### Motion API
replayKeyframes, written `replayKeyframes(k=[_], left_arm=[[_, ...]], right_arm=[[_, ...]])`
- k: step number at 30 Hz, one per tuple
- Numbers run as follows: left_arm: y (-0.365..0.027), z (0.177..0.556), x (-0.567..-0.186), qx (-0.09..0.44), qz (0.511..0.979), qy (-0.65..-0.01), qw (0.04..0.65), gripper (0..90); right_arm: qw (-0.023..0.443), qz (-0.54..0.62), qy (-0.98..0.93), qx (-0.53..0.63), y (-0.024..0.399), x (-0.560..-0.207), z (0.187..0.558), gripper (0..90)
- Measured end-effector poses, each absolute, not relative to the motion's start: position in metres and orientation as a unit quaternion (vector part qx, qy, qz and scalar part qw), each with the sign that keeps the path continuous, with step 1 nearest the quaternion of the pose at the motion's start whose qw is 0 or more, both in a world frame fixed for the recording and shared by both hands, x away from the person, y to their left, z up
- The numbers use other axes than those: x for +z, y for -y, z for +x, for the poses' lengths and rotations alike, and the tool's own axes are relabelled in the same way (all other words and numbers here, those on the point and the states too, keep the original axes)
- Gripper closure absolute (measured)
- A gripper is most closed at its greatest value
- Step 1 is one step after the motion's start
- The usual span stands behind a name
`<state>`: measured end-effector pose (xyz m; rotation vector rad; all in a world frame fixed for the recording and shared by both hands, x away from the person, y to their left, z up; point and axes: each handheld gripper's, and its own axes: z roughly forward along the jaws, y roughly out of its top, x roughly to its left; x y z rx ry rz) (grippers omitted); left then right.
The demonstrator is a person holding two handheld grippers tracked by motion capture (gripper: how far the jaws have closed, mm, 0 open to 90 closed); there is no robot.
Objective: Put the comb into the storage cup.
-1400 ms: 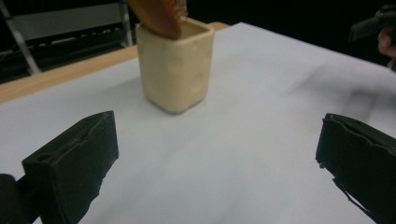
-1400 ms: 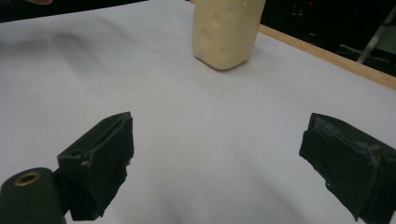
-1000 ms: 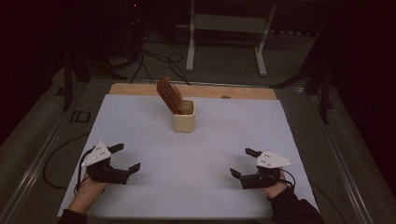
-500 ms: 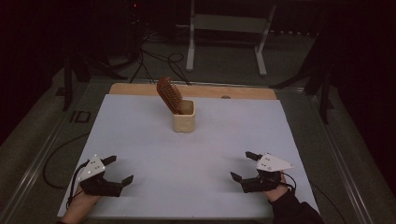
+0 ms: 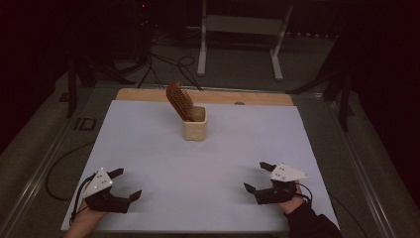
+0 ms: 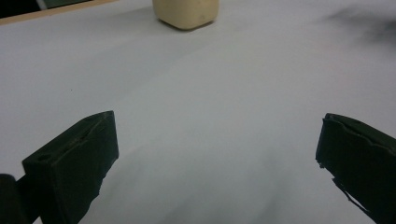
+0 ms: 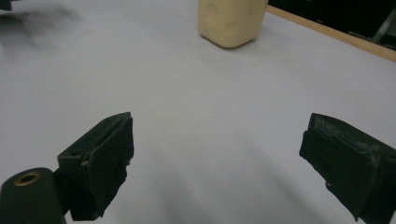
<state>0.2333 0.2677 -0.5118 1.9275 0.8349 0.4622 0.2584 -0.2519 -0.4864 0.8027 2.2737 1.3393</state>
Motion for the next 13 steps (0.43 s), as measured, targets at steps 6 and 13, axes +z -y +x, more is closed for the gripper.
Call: replayKeyframes(k=[6,13], left_arm=[[-0.2684,0.2311,-0.5103,0.214,0.782,-0.348,0.471,0.0],[-0.2713,0.2316,-0.5115,0.205,0.775,-0.355,0.481,0.0]], right_arm=[[0.188,0.292,-0.808,0.476,0.2525,-0.4885,0.2604,8.9],[0.183,0.29,-0.811,0.474,0.2494,-0.491,0.2626,9.0]])
